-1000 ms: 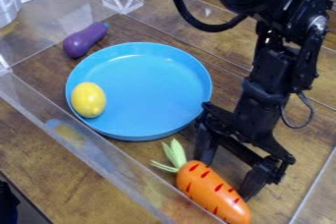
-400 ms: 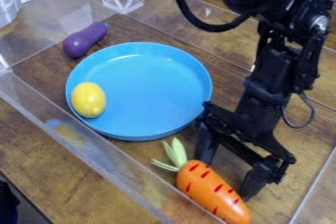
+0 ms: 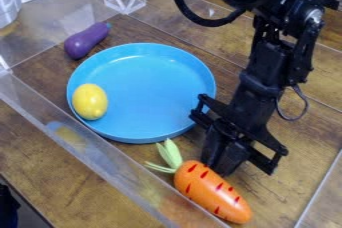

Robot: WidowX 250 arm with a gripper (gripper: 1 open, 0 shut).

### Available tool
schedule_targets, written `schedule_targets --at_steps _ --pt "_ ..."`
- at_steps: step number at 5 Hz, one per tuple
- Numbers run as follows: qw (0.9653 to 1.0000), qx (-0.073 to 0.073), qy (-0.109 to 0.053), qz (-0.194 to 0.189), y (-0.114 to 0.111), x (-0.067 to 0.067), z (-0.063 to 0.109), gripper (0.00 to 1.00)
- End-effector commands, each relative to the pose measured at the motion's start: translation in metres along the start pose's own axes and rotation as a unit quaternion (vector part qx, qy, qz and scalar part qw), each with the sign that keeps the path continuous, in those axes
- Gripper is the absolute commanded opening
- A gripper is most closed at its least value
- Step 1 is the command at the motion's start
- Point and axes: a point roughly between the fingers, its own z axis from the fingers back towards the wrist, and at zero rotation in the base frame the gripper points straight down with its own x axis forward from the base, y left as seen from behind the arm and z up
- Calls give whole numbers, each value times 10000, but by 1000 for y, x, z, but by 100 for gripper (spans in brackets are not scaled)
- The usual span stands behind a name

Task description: Put the carrot on the blue tray

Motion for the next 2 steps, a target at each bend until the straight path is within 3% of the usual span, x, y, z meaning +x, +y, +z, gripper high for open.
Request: schedule_targets --at_steps 1,2 --pt "9998 24 -207 -44 2 3 17 0" --pt "9997 94 -229 -89 3 0 25 0"
